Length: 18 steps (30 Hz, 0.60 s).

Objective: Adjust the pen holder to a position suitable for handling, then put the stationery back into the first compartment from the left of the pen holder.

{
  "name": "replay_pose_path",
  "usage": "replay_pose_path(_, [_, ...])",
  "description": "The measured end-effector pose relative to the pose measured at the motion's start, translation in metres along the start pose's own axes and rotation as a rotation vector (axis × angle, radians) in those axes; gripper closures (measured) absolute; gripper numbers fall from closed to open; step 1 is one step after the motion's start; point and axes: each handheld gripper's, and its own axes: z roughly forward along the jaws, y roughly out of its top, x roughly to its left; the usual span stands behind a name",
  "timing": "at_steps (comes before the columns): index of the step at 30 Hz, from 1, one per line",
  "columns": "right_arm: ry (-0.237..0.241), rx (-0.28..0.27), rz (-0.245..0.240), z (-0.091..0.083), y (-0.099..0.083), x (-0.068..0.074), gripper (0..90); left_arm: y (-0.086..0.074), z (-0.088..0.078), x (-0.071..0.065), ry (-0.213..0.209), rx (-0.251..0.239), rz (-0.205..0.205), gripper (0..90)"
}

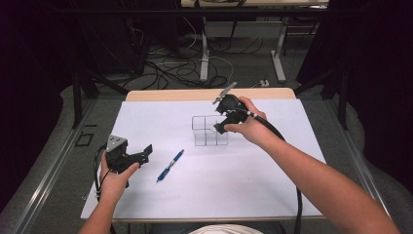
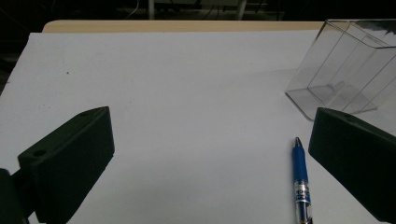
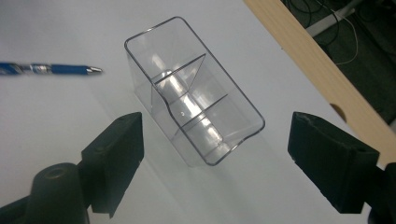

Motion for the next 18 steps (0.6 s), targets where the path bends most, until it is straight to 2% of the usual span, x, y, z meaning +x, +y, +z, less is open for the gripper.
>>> replay_pose_path(2, [0.006, -0.033, 0.08, -0.006, -0.012, -0.004, 15.1, 0.0, 0.0, -0.001, -0.002, -0.002, 0.002, 0.1])
replay_pose_path(4, [-0.007, -0.053, 0.104, -0.009, -0.025, -0.007, 10.5, 0.001, 0.0, -0.002, -0.003, -0.001, 0.003, 0.1])
replay_pose_path(6, [-0.018, -0.086, 0.133, -0.011, -0.036, -0.01, 0.0, 0.002, -0.001, -0.003, -0.006, 0.0, 0.004, 0.1])
replay_pose_path(7, [-0.027, -0.094, 0.144, -0.013, -0.041, -0.011, 0.0, 0.003, -0.001, -0.004, -0.007, 0.004, 0.004, 0.1])
replay_pose_path(8, [-0.047, -0.126, 0.171, -0.016, -0.051, -0.014, 0.0, 0.004, -0.001, -0.004, -0.008, 0.005, 0.002, 0.1])
replay_pose_path(9, [-0.047, -0.126, 0.171, -0.016, -0.051, -0.014, 0.0, 0.005, -0.002, -0.005, -0.011, 0.006, 0.005, 0.1])
replay_pose_path(13, [-0.085, -0.184, 0.232, -0.02, -0.067, -0.017, 0.0, 0.011, -0.004, -0.009, -0.025, 0.013, 0.015, 0.2])
replay_pose_path(16, [-0.104, -0.202, 0.25, -0.021, -0.079, -0.02, 0.0, 0.017, -0.004, -0.012, -0.037, 0.03, 0.008, 0.3])
replay_pose_path(18, [-0.104, -0.214, 0.293, -0.019, -0.09, -0.023, 0.0, 0.02, -0.004, -0.014, -0.045, 0.042, -0.003, 3.6])
